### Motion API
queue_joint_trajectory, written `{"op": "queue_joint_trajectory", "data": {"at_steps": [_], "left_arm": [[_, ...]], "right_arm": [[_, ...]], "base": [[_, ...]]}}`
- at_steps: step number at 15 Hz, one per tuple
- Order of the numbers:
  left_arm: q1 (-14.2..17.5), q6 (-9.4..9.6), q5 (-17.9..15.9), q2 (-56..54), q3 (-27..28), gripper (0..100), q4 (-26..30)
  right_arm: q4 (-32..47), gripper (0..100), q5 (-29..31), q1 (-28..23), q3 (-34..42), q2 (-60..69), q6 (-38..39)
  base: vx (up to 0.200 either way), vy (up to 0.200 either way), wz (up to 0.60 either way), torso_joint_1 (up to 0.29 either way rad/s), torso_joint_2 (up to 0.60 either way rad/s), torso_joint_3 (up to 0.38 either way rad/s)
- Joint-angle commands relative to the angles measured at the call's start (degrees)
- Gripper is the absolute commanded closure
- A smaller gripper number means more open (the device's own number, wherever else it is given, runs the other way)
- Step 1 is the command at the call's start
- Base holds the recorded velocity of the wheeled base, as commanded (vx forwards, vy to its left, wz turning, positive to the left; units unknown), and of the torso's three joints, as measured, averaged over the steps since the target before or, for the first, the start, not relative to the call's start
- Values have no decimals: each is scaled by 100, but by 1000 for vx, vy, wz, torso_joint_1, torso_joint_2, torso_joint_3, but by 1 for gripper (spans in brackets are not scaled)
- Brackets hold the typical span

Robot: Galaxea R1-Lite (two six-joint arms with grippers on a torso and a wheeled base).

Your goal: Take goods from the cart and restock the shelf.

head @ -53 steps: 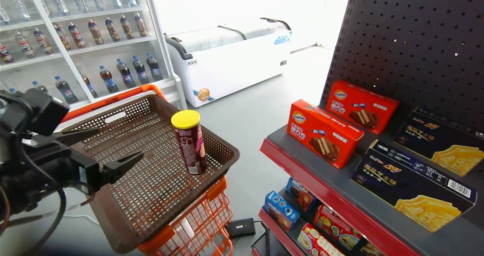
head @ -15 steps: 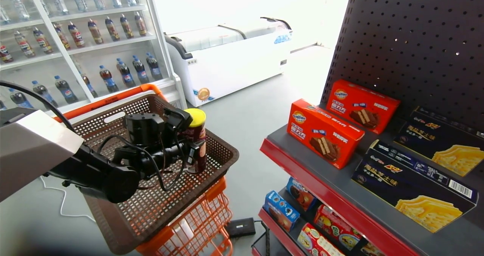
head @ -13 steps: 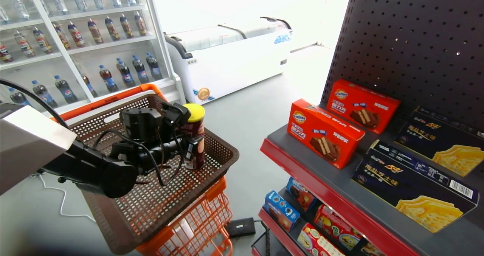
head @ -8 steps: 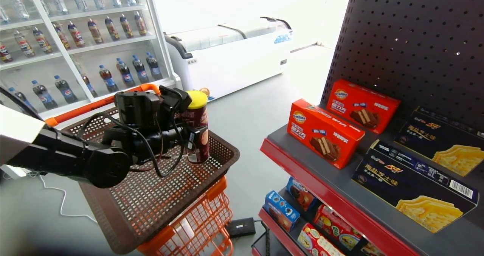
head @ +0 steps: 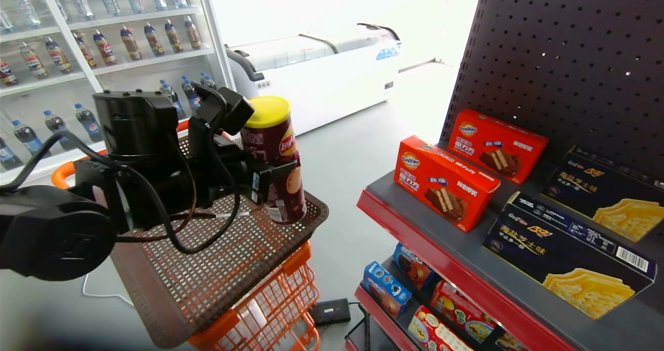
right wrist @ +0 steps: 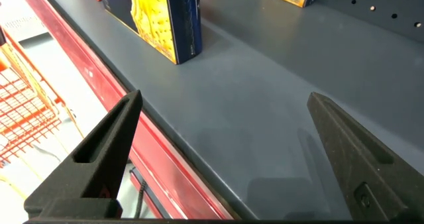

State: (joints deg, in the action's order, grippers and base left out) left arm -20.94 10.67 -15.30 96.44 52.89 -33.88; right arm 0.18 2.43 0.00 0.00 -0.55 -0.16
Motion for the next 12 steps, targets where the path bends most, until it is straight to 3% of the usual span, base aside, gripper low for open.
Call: {"op": "queue_joint_trajectory", "data": {"at_steps": [1, 4, 5, 9, 12], "left_arm": [[-50, -38, -289, -539, -306, 100, -14], [-191, -38, -632, -820, -359, 100, 57], [-191, -30, -817, -1013, -473, 100, 329], [-340, 14, -896, -1655, -1000, 100, 1278], [-490, 6, -905, -1883, -1000, 100, 1375]], "right_arm": [[-1, 0, -5, 0, 0, -7, -2], [-1, 0, -5, 0, 0, -7, -2], [-1, 0, -5, 0, 0, -7, -2], [-1, 0, -5, 0, 0, -7, -2], [-1, 0, 4, 0, 0, -7, -2]], "base": [[0, 0, 0, 0, 0, 0], [0, 0, 0, 0, 0, 0], [0, 0, 0, 0, 0, 0], [0, 0, 0, 0, 0, 0], [0, 0, 0, 0, 0, 0]]}}
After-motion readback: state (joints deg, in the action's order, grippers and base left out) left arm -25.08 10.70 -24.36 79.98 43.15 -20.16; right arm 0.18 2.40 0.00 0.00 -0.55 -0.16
